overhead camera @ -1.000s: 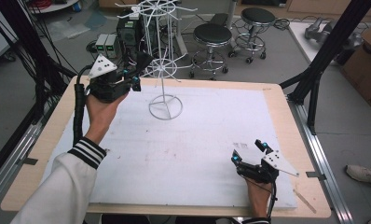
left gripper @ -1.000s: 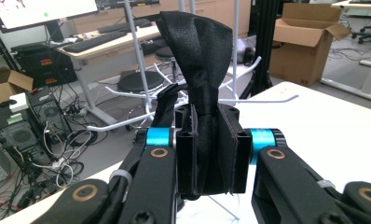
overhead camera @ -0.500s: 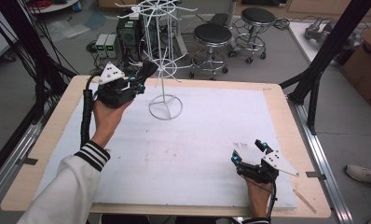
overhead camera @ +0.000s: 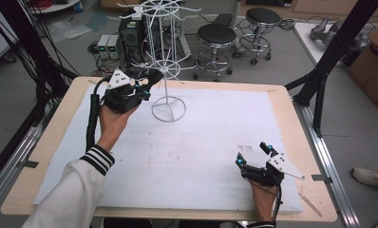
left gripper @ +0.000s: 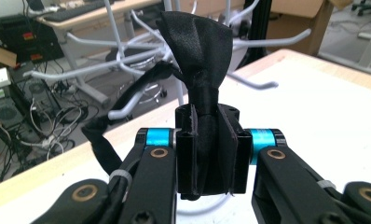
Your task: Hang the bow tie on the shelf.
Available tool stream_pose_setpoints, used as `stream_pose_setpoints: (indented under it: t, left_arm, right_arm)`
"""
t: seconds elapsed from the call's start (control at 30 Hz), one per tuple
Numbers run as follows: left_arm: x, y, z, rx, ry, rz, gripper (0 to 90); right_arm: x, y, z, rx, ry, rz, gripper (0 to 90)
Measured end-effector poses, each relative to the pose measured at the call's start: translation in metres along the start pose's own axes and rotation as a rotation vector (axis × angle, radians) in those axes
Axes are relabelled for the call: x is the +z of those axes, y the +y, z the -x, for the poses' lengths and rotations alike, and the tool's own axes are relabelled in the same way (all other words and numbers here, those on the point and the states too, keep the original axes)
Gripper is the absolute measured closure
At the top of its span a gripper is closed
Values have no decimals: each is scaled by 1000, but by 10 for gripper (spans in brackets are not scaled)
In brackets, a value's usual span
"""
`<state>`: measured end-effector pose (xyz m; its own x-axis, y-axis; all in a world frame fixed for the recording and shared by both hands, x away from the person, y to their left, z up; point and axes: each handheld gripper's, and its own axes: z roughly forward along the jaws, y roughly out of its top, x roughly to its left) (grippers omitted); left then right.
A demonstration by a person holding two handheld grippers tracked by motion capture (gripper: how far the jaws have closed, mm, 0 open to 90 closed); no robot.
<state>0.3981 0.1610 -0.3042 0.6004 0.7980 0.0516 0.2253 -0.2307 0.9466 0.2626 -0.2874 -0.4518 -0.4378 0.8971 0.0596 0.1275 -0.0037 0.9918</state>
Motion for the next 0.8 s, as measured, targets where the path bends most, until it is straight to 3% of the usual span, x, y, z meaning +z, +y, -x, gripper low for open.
stream_pose_setpoints:
  t: [0.2,0.57,0.67,0.8]
  left_arm:
    - [2,-12,-3,-22,-7,-22,778]
    - [5,-16,-6,-53,-20,-49,741]
    - [7,-18,-8,-69,-35,-70,654]
    - [8,-18,-9,-84,-18,-72,380]
  right_arm:
    - [0,0,0,-1,0,0,29]
    - [0,0,0,-1,-1,-4,29]
    - [0,0,0,0,-1,-3,29]
    - [0,0,0,-1,0,-4,29]
